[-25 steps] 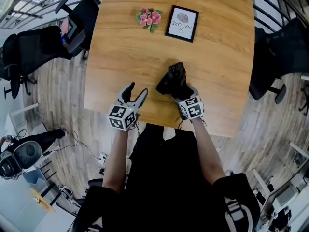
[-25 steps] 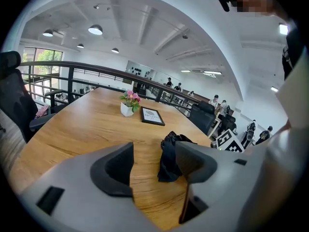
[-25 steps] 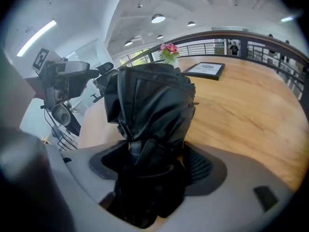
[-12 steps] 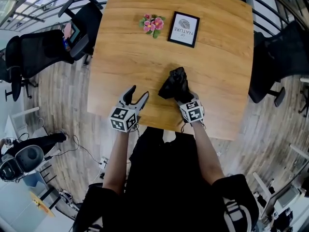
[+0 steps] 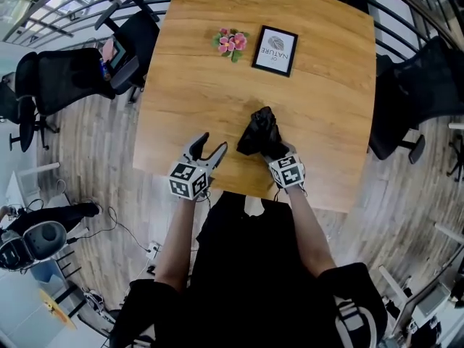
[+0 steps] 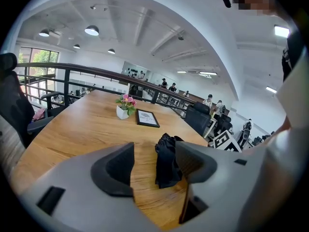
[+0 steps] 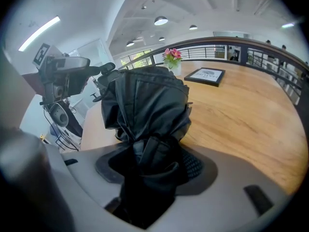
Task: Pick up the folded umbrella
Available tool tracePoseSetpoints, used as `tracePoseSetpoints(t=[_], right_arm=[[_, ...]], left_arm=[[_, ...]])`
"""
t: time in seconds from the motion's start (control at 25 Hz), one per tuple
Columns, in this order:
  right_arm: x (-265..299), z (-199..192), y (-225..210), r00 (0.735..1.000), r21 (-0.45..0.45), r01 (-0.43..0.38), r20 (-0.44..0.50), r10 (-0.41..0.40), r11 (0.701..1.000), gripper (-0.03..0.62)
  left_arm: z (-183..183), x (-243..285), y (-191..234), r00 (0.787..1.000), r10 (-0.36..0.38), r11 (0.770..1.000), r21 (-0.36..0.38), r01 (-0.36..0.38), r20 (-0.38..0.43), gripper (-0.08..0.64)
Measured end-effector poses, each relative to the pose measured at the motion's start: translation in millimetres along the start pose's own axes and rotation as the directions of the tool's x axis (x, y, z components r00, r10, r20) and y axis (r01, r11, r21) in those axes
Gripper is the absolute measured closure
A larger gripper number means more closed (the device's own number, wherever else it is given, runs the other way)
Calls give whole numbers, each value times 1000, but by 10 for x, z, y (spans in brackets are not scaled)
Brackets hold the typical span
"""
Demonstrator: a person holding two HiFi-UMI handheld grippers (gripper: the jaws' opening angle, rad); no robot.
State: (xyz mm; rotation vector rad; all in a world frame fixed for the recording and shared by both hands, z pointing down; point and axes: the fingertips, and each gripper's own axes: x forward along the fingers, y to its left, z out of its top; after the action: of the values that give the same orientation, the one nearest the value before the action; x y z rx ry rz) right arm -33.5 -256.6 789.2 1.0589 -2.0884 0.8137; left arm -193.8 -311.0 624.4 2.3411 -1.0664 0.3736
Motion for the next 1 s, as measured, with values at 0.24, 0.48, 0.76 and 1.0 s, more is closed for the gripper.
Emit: tracePoseSetpoints(t=[0.24, 0.48, 0.76, 1.0], right_arm=[[-186, 95, -53, 999, 0, 1, 35, -1, 1000, 334], [-514, 470, -283, 991, -11, 35, 127, -34, 999, 334], [-889, 853, -535, 973, -55, 79, 219, -65, 995, 334], [-1115, 951, -640, 966, -81, 88, 250, -65, 993, 334]], left_arm=[[53, -39, -73, 1000, 9, 1000, 5, -9, 17, 288], [167, -56, -227, 998, 15, 1000, 16, -15, 56, 288], [358, -45, -378, 991, 27, 999, 26, -30, 128, 288], [463, -98, -473, 982, 52, 998, 16, -56, 184, 288]])
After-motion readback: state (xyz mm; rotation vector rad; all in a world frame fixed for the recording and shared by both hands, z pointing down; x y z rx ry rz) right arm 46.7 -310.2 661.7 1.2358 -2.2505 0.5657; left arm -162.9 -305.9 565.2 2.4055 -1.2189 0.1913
